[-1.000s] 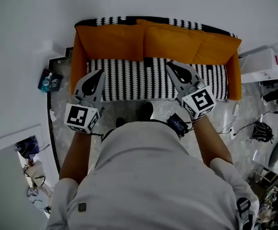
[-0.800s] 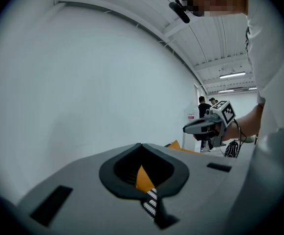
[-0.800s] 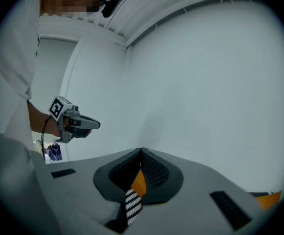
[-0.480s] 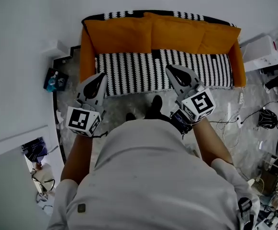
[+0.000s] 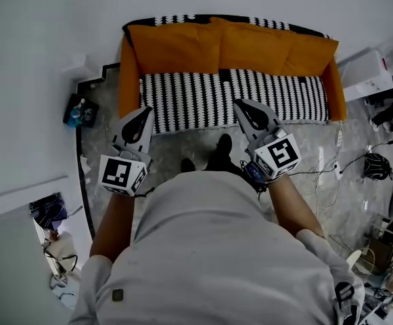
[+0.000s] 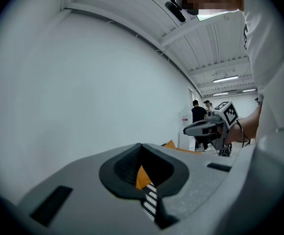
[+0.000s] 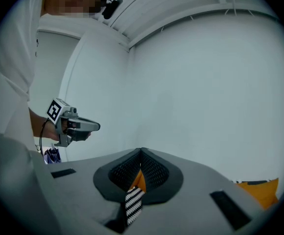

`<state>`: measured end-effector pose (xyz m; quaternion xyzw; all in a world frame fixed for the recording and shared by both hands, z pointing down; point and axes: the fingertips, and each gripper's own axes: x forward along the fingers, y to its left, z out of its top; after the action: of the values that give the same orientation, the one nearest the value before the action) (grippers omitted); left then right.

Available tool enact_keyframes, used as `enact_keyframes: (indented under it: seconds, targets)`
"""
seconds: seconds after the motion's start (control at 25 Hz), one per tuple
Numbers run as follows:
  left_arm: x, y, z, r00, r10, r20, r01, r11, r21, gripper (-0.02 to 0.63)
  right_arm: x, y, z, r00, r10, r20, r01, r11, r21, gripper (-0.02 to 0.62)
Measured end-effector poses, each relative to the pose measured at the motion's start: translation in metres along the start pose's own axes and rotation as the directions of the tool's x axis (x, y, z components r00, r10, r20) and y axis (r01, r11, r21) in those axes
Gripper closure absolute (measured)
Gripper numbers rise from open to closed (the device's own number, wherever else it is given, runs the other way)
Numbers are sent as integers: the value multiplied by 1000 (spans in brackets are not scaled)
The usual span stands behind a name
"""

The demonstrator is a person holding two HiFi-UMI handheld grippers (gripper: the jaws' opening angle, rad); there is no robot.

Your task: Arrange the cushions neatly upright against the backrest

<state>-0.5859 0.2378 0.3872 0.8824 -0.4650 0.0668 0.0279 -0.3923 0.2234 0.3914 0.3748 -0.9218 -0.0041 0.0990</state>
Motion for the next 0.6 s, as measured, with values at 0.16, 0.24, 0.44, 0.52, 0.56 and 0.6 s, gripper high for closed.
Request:
enact_keyframes:
  seconds: [0.16,0.24,0.44,0.52,0.56,0.6]
  targets:
    - [-12,0,-3,1000,-5,7,5,1000,-5,597,0,11,7,1000,-4,9,4,1000,-15,569]
    - [-18,0,-4,1000,-6,13,6,1000,-12,597,0,16,8,1000,-5,9,5,1000,-21,569]
    - [-27,1,-5,1000,-11,23,12,1000,-22,597,-2,26,10,1000,-9,12,9,1000,-22,569]
    - [-28,1,-6,1000,-17,27,18,1000,-24,597,-3,28,10,1000,-13,11,13,1000,-21,569]
    - [-29,0,-6,999,-20,27,21,999,-24,597,-4,29,10,1000,-15,10,15,1000,-22,569]
    - [-28,-1,-6,999,-24,28,24,999,-23,597,-4,29,10,1000,-15,9,15,1000,-23,569]
